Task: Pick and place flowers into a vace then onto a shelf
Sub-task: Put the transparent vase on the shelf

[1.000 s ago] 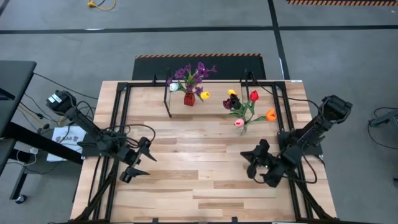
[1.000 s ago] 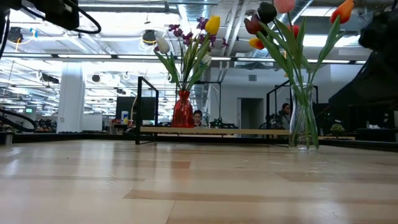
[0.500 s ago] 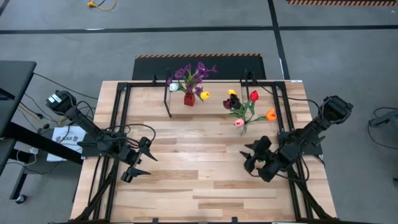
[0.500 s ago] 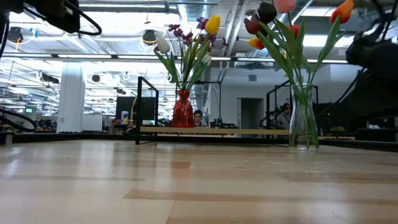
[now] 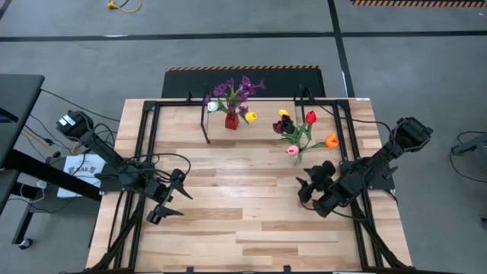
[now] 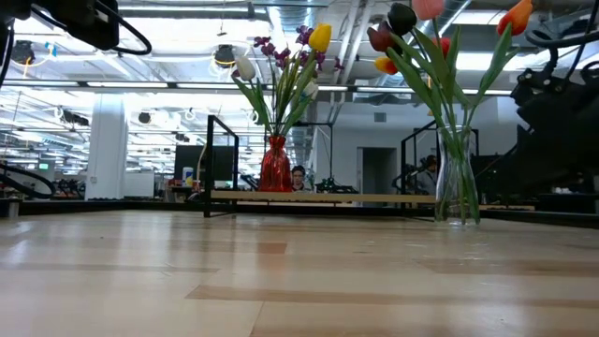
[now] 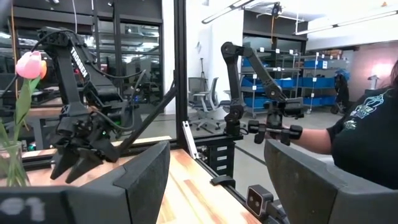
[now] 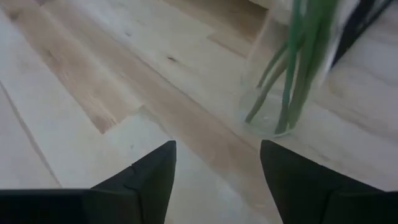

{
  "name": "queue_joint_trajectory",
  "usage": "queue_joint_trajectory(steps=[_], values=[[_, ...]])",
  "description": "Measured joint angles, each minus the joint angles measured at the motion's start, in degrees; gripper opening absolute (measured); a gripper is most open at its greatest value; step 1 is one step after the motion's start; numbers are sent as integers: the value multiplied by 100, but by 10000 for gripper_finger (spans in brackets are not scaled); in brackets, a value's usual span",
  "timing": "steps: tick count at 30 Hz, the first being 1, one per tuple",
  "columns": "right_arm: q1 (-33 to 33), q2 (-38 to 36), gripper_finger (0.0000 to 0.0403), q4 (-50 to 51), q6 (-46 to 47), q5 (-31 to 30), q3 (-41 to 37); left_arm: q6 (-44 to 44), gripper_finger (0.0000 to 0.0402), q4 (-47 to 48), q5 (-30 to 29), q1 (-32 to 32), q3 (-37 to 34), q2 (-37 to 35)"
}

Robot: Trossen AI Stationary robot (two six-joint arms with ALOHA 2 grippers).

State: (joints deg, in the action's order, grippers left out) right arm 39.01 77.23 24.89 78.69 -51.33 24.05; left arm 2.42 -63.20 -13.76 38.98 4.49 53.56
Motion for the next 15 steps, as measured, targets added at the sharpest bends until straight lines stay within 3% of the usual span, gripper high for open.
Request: queue_joint_trajectory(steps=[8,12,15], values=[[96,-2,215,-6,-1211,65,212,0,253,-2,2,-2,0,0],[343,-2,215,-18,-2055,328,588,-2,253,-2,2,-2,0,0],[657,-101,215,174,-2734,182,862,-2,253,-4,-4,-2,0,0]])
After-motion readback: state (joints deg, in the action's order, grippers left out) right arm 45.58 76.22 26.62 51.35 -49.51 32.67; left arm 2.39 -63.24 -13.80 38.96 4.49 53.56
